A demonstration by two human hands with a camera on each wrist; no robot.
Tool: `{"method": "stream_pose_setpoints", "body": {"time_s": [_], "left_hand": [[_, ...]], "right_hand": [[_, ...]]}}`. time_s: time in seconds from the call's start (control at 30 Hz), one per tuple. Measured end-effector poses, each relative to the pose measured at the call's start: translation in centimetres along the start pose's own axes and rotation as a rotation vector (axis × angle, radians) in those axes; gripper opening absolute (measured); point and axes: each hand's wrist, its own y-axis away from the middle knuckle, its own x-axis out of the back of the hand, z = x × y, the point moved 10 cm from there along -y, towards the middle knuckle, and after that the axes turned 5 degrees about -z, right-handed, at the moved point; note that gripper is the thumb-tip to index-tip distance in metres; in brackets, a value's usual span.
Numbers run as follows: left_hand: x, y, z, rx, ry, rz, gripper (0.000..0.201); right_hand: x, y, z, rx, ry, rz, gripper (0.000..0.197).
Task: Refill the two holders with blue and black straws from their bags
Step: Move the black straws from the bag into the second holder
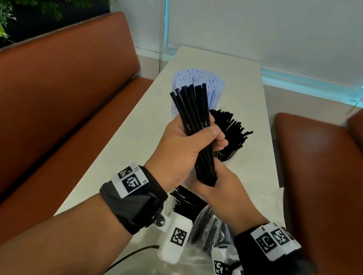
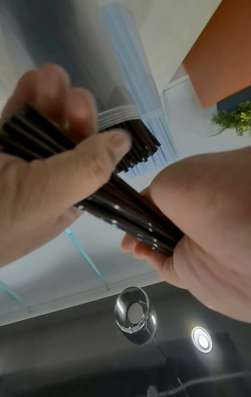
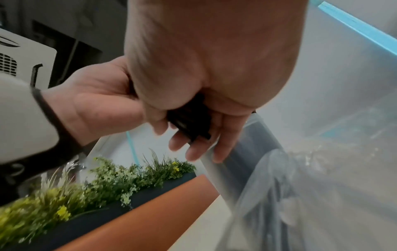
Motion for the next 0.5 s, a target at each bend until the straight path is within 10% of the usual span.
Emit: {"method": "stream_pose_setpoints", "body": {"time_s": [0.27,0.4,0.5], "left_hand": [[0.7,-0.2,0.0,0.064,-0.053,-0.064,0.015],[2.5,-1.9,1.5,0.049,-0.13,0.03,0.011],[3.9,-3.8,2.7,0.044,-0.148,0.082,0.015]], "right_hand": [[0.3,0.0,0.7,-0.035,0.264,0.067,0.016],[0.6,-0.2,2.2,-0.085,0.456,-0.095,0.056],[3.0,-0.7,2.4,-0.059,0.588,-0.004,0.044]]}}
